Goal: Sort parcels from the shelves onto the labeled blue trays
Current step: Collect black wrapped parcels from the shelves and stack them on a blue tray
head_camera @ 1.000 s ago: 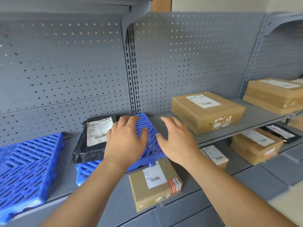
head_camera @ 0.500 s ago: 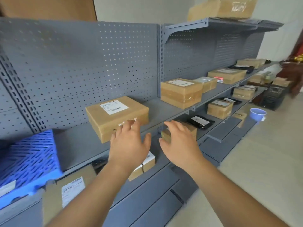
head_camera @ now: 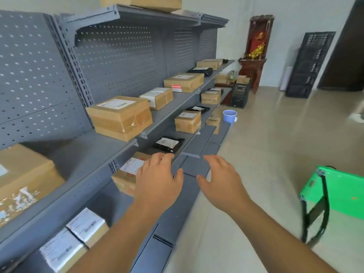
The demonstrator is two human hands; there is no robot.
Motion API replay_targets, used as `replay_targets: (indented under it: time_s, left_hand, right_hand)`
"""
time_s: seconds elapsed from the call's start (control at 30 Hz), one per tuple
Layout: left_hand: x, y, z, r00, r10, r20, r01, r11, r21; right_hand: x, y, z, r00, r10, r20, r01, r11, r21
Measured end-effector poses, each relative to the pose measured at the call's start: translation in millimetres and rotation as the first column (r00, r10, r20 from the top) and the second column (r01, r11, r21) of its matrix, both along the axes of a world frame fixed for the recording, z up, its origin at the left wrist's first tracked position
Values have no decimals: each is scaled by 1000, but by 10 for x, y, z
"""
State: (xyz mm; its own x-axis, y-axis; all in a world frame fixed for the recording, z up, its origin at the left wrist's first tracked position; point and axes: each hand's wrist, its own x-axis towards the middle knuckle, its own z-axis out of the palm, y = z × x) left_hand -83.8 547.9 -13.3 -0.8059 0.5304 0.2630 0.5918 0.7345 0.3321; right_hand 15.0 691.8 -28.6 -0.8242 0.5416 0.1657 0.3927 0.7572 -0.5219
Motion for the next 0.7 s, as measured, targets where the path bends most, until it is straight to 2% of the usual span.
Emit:
replay_targets:
  time_s: [0.43, 0.7]
  left_hand:
    - [-1136, 2143, -410, 948, -300, 106, 304, 952, -27]
    - [-1603, 3143, -571, 908, -388, 158, 406, 909, -99]
  right_hand:
    - [-834, 1741, -296, 955, -271, 120, 274, 962, -10]
    - [-1173, 2619, -472, 911, -385, 147, 397, 916, -56]
